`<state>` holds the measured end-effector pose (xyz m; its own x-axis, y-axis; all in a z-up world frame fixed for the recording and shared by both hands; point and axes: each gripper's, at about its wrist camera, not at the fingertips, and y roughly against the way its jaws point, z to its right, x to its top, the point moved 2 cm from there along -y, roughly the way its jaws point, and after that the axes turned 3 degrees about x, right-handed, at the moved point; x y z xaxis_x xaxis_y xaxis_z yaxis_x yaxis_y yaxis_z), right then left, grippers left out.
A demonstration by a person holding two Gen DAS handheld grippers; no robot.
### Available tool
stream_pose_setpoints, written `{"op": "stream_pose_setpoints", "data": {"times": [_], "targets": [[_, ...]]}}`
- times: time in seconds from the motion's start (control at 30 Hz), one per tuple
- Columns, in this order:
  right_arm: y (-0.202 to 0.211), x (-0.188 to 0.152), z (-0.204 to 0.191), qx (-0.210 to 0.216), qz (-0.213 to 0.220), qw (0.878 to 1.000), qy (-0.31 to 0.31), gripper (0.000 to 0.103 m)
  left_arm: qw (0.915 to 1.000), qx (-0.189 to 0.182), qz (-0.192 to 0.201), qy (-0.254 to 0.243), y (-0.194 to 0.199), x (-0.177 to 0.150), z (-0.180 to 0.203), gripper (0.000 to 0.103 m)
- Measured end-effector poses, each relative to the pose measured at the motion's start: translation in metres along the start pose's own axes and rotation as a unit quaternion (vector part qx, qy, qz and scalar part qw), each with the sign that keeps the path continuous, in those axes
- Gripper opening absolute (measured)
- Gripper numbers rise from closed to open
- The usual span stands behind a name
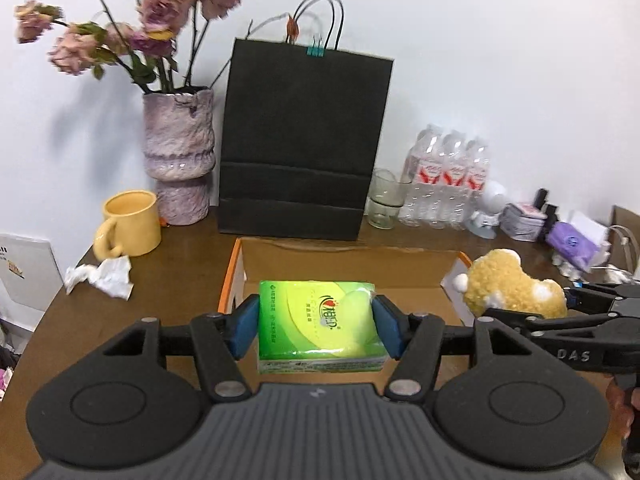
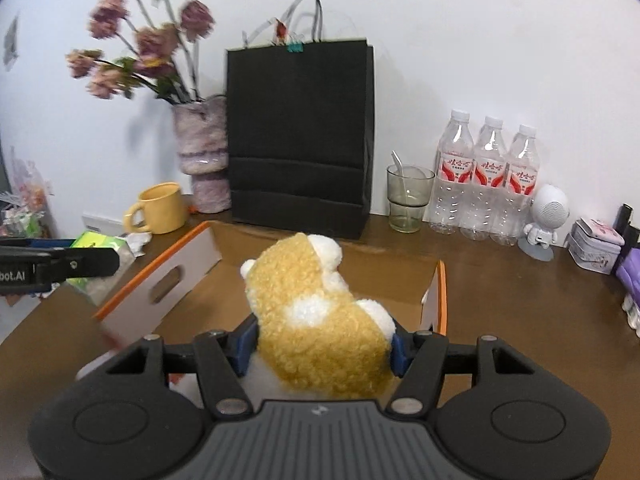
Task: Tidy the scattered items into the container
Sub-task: 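Grasp the plush sheep with the right tool while the left grasps the green tissue pack, then lower both held items into the cardboard box and open both tools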
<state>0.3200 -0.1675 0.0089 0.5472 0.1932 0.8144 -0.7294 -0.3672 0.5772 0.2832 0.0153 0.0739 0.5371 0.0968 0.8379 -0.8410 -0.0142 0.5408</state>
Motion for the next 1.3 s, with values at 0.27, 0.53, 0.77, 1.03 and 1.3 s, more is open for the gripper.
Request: {"op": "stream_pose_setpoints", "data": {"times": [0.27, 0.53, 0.77, 1.03, 1.3], "targets": [[-0.09, 0.009, -0.002, -0.021, -0.072, 0.997, 0.009, 0.06, 0.9926, 0.048, -0.11, 0.015, -0.11, 0.008, 0.009, 0.062], [-0.139, -0.003, 0.006, -0.046, -0.144, 0.988, -0.025, 0.061, 0.9793, 0.104, -0.174, -0.002, -0.161, -0.005, 0.012, 0.062], [-0.153, -0.01, 0.015, -0.044, -0.171, 0.983, -0.044, 0.066, 0.9735, 0.118, -0.195, -0.012, -0.173, -0.013, 0.015, 0.069], [-0.142, -0.006, 0.015, -0.024, -0.168, 0.985, -0.044, 0.095, 0.9786, 0.108, -0.173, -0.025, -0.159, -0.01, 0.023, 0.103], [-0.1, 0.002, 0.007, -0.019, -0.13, 0.991, -0.03, 0.103, 0.9878, 0.07, -0.138, 0.023, -0.123, -0.009, 0.01, 0.103]]}}
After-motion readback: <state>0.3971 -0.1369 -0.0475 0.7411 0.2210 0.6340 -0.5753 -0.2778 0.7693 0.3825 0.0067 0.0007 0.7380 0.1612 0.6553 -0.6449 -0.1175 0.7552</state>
